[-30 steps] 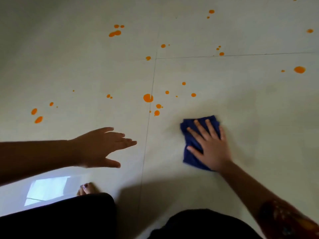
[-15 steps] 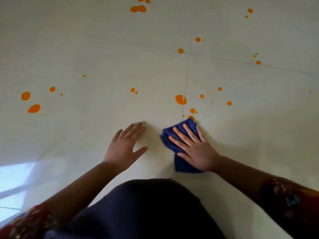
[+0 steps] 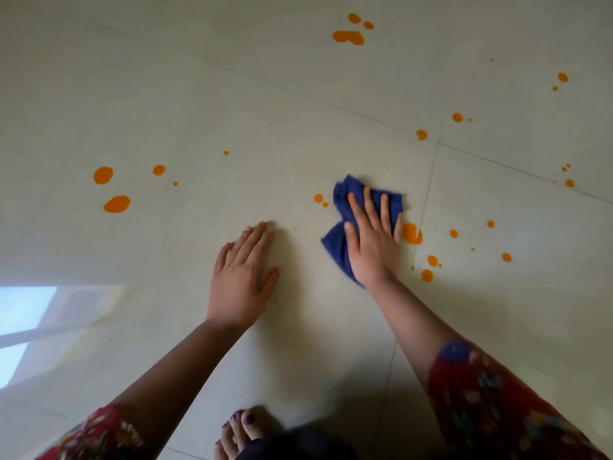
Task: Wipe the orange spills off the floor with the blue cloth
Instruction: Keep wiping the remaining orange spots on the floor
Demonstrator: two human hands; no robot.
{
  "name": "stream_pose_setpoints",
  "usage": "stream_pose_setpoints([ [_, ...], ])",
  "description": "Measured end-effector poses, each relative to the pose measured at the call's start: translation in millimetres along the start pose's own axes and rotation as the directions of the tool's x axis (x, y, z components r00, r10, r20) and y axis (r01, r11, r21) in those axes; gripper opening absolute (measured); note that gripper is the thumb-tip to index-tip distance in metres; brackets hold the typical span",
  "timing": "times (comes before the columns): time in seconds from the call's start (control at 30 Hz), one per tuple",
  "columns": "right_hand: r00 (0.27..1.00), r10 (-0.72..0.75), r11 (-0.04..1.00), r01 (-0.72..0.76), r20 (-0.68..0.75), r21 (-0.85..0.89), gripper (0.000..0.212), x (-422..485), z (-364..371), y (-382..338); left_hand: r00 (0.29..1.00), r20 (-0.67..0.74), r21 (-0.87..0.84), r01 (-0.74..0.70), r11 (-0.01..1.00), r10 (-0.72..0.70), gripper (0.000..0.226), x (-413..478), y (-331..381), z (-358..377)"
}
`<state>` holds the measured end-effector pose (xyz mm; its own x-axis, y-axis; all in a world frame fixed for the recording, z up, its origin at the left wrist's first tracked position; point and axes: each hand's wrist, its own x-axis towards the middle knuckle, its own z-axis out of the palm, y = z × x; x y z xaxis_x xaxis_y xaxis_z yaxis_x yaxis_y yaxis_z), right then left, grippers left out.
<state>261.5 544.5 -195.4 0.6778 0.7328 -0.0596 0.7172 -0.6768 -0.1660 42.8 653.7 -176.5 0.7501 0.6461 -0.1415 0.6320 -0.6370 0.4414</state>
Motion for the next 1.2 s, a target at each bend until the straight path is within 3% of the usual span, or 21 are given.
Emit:
stream_pose_setpoints([
  [0.07,0.999,0.028,0.999,-0.028,0.026,0.027,0.060,41.2,-1.0,-22.2,0.999,-0.020,0.003,0.037,0.999,-0.037,0.063,-3.7,-6.4,3.3],
  [0.13,0.980,-0.185,0.983,0.186,0.067,-0.005,0.059,41.6,3.7,-52.5,0.995,-0.044,0.000,0.085,0.996,-0.085,0.063,-7.8,-15.9,3.2],
  [0.23,0.732,-0.669,0.732,0.679,0.131,-0.056,0.055,-10.4,7.4,-49.1,0.993,-0.074,0.027,0.092,0.995,-0.090,0.062,-13.5,-30.2,-0.6],
  [0.3,0.617,-0.764,0.624,0.781,0.190,-0.029,0.058,-20.0,0.6,-17.0,0.991,-0.095,0.058,0.099,0.993,-0.094,0.061,-17.4,-40.9,-4.0],
  [0.37,0.709,-0.688,0.708,0.703,0.152,-0.074,0.060,2.5,-2.6,6.3,0.987,-0.117,0.083,0.117,0.990,-0.107,0.061,-20.0,-45.0,-4.5],
  [0.47,0.927,-0.370,0.915,0.376,0.066,-0.143,0.059,52.2,-0.6,-4.2,0.984,-0.153,0.104,0.111,0.988,-0.094,0.058,-21.6,-42.2,-1.9],
  [0.53,0.961,-0.275,0.954,0.274,0.009,-0.123,0.058,60.1,7.0,-43.1,0.978,-0.189,0.111,0.111,0.988,-0.089,0.057,-24.3,-42.1,-1.0],
  [0.57,0.942,-0.336,0.936,0.335,0.008,-0.108,0.058,53.8,11.5,-61.0,0.973,-0.209,0.111,0.121,0.986,-0.096,0.057,-25.8,-43.0,-1.3],
  [0.6,0.875,-0.482,0.870,0.483,0.036,-0.094,0.058,40.7,16.9,-77.0,0.966,-0.230,0.112,0.146,0.983,-0.118,0.057,-29.5,-46.1,-2.9],
  [0.67,0.588,-0.799,0.583,0.809,0.127,-0.073,0.056,9.4,18.4,-82.2,0.957,-0.255,0.114,0.174,0.978,-0.140,0.058,-34.9,-54.2,-6.2],
  [0.73,0.297,-0.928,0.302,0.953,0.225,-0.012,0.056,11.7,9.9,-73.0,0.947,-0.263,0.129,0.225,0.966,-0.185,0.057,-46.8,-68.1,-12.1],
  [0.77,0.259,-0.941,0.262,0.965,0.219,-0.017,0.055,26.1,9.9,-71.7,0.939,-0.264,0.131,0.259,0.957,-0.218,0.057,-53.1,-76.3,-15.9],
  [0.8,0.316,-0.928,0.312,0.949,0.195,-0.055,0.055,42.8,12.4,-70.1,0.931,-0.264,0.126,0.291,0.948,-0.251,0.058,-56.7,-82.3,-19.0],
  [0.9,0.727,-0.683,0.719,0.687,0.074,-0.111,0.055,81.7,19.0,-100.1,0.873,-0.302,0.076,0.423,0.903,-0.383,0.059,-70.8,-100.7,-29.3],
  [0.97,0.821,-0.571,0.818,0.571,0.018,-0.068,0.056,68.7,25.8,-134.9,0.827,-0.326,0.034,0.495,0.868,-0.459,0.060,-79.7,-111.0,-35.7],
  [1.0,0.773,-0.634,0.771,0.635,0.022,-0.054,0.057,51.6,30.3,-148.3,0.804,-0.336,0.009,0.524,0.852,-0.491,0.060,-83.7,-115.3,-38.3],
  [1.03,0.643,-0.765,0.641,0.766,0.045,-0.044,0.057,30.4,34.4,-157.7,0.781,-0.347,-0.015,0.549,0.836,-0.519,0.060,-87.5,-120.2,-41.1],
  [1.1,0.260,-0.955,0.263,0.965,0.144,0.003,0.057,-3.8,33.5,-155.9,0.742,-0.363,-0.053,0.587,0.808,-0.563,0.059,-91.7,-126.4,-43.8],
  [1.13,0.121,-0.973,0.128,0.991,0.195,0.028,0.056,-3.8,30.4,-153.6,0.725,-0.371,-0.072,0.601,0.796,-0.580,0.059,-92.1,-128.3,-45.2],
  [1.17,0.073,-0.977,0.080,0.996,0.200,0.026,0.056,7.2,29.4,-154.8,0.710,-0.379,-0.088,0.610,0.787,-0.593,0.059,-90.9,-130.0,-46.5],
  [1.2,0.119,-0.976,0.120,0.993,0.185,-0.004,0.055,20.8,31.1,-160.4,0.699,-0.383,-0.101,0.618,0.780,-0.604,0.059,-88.6,-133.3,-48.0],
])
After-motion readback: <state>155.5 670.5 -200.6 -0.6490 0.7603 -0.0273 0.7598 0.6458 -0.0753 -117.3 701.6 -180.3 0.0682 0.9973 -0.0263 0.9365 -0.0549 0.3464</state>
